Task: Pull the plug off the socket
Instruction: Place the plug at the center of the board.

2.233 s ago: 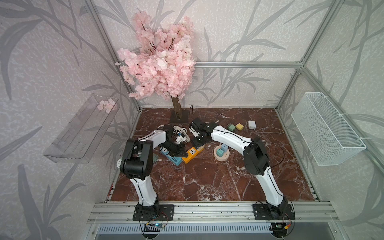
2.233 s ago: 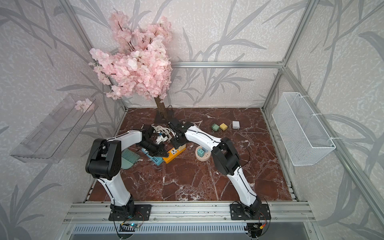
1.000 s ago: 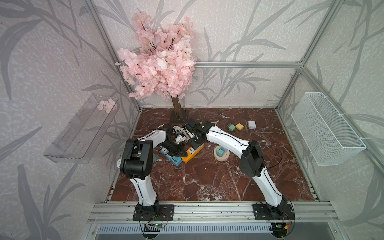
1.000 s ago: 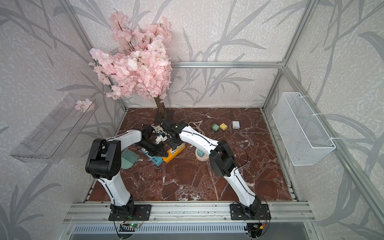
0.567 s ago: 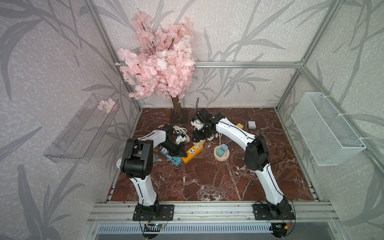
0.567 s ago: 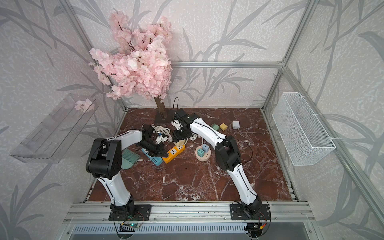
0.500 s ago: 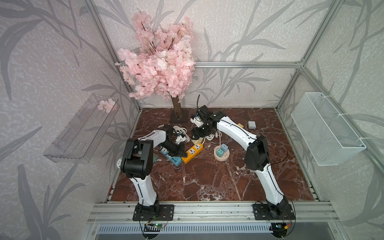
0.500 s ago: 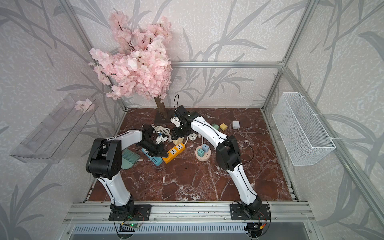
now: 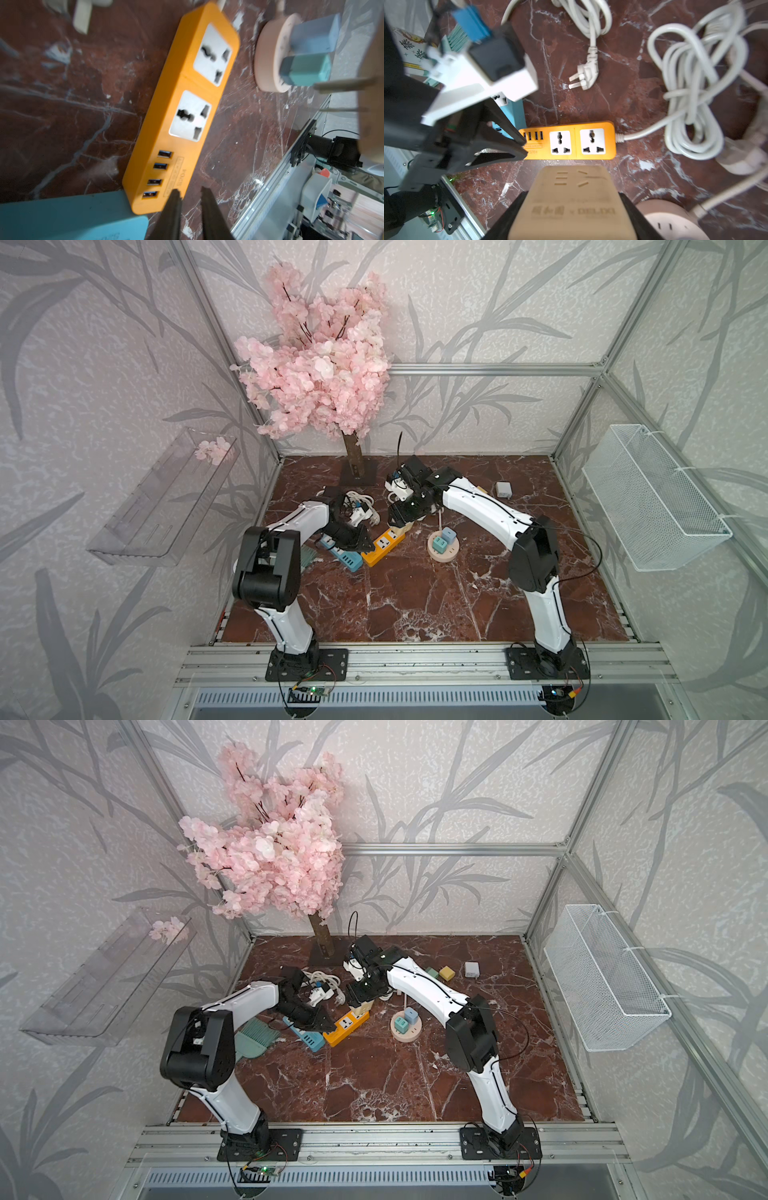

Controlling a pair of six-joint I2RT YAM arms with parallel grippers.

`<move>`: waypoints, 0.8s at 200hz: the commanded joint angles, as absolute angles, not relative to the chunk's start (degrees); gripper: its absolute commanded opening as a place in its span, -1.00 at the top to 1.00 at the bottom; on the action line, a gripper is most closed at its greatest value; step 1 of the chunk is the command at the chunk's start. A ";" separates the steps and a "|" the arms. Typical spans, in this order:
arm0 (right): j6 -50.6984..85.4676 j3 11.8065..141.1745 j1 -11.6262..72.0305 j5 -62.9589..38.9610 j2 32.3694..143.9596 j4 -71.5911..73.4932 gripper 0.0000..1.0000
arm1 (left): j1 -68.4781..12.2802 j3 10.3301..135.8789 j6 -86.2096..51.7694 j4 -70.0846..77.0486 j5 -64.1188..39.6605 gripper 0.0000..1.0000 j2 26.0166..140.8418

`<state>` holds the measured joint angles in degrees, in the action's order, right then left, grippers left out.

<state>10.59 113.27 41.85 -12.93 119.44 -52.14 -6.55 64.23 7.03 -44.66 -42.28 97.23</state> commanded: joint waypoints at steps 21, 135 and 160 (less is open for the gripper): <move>10.82 100.69 37.86 -1.91 104.08 -47.77 1.00 | -7.18 65.03 8.73 -45.26 -43.87 -0.24 85.39; 12.52 55.96 19.51 23.45 73.45 -18.21 1.00 | -4.97 53.63 10.15 -47.59 -33.44 -0.92 71.26; 12.03 54.16 16.13 24.24 76.36 -13.30 1.00 | -4.57 53.19 9.99 -46.05 -32.83 -0.92 71.49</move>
